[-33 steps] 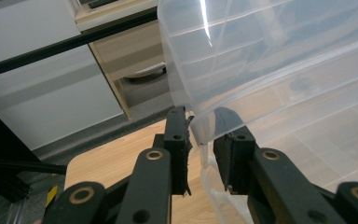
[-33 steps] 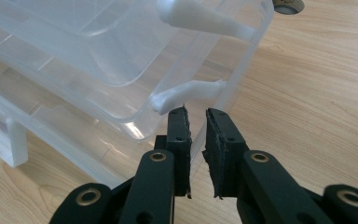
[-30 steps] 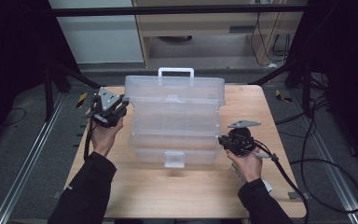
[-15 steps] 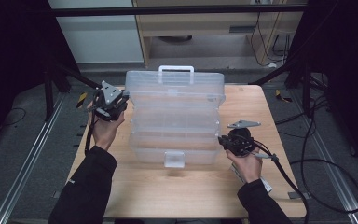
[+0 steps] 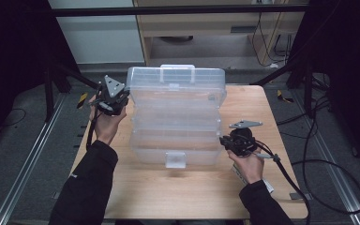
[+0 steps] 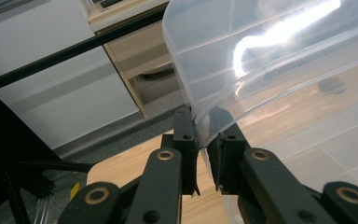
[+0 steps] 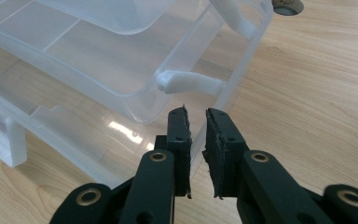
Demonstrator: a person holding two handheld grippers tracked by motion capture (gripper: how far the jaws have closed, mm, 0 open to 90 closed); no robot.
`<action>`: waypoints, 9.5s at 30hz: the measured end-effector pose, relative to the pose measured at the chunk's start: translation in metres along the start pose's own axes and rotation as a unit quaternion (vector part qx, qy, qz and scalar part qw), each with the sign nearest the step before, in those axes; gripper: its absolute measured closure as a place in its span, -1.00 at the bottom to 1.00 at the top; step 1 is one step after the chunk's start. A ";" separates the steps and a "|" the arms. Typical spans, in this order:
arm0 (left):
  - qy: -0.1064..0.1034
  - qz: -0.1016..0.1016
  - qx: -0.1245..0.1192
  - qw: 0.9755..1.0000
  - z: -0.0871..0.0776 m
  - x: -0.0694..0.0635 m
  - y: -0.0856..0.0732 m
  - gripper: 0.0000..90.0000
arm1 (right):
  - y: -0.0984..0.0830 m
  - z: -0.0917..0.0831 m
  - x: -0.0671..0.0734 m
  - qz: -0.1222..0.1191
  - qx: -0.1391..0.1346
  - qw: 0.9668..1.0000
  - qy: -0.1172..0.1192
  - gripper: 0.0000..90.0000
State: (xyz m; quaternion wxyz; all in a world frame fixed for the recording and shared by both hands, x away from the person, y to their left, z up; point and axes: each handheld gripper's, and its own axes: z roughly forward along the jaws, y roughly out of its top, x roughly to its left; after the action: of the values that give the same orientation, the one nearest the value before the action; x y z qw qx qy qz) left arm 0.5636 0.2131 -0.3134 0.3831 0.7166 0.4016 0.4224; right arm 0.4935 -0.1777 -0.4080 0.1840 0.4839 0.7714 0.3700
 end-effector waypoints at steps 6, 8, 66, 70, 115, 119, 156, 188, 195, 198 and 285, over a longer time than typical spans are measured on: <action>0.003 -0.001 0.003 1.000 0.002 0.001 0.002 0.83 | 0.001 0.001 0.000 0.002 0.000 1.000 -0.003 0.78; 0.004 0.001 0.006 1.000 0.003 0.001 0.004 0.83 | 0.001 0.001 -0.001 0.002 0.000 1.000 -0.003 0.78; 0.007 -0.015 0.013 1.000 0.033 0.012 0.024 0.82 | 0.003 0.005 -0.004 -0.001 -0.008 1.000 -0.017 0.80; 0.010 -0.015 0.014 1.000 0.038 0.012 0.026 0.81 | 0.003 0.005 -0.004 -0.001 -0.008 1.000 -0.017 0.80; 0.019 -0.004 0.065 0.998 0.086 0.023 0.039 0.76 | 0.004 0.006 -0.005 0.002 -0.009 1.000 -0.014 0.79; 0.010 -0.013 0.074 0.997 0.091 0.024 0.034 0.87 | 0.004 0.006 -0.006 0.001 -0.008 1.000 -0.014 0.80; -0.120 -0.060 0.109 0.985 -0.024 -0.009 -0.072 0.49 | 0.003 0.006 -0.006 -0.006 -0.014 1.000 -0.017 0.81; -0.123 -0.038 0.177 0.976 -0.001 -0.042 -0.111 0.41 | 0.005 0.012 -0.005 0.007 0.009 1.000 -0.017 0.58; -0.122 -0.045 0.174 0.976 -0.005 -0.042 -0.112 0.44 | 0.004 0.012 -0.004 0.011 0.008 1.000 -0.023 0.61; -0.122 -0.047 0.173 0.976 -0.008 -0.043 -0.113 0.44 | 0.004 0.010 -0.002 0.011 0.011 1.000 -0.023 0.61; -0.051 -0.086 0.153 0.983 -0.070 0.021 -0.138 -0.02 | -0.009 -0.100 -0.024 -0.041 0.046 0.998 0.002 -0.17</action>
State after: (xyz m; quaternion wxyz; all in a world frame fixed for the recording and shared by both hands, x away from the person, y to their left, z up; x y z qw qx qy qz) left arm 0.4720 0.3000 -0.4055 0.3234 0.7503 0.5016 0.2844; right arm 0.4356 -0.2405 -0.3506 0.1754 0.4592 0.8071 0.3272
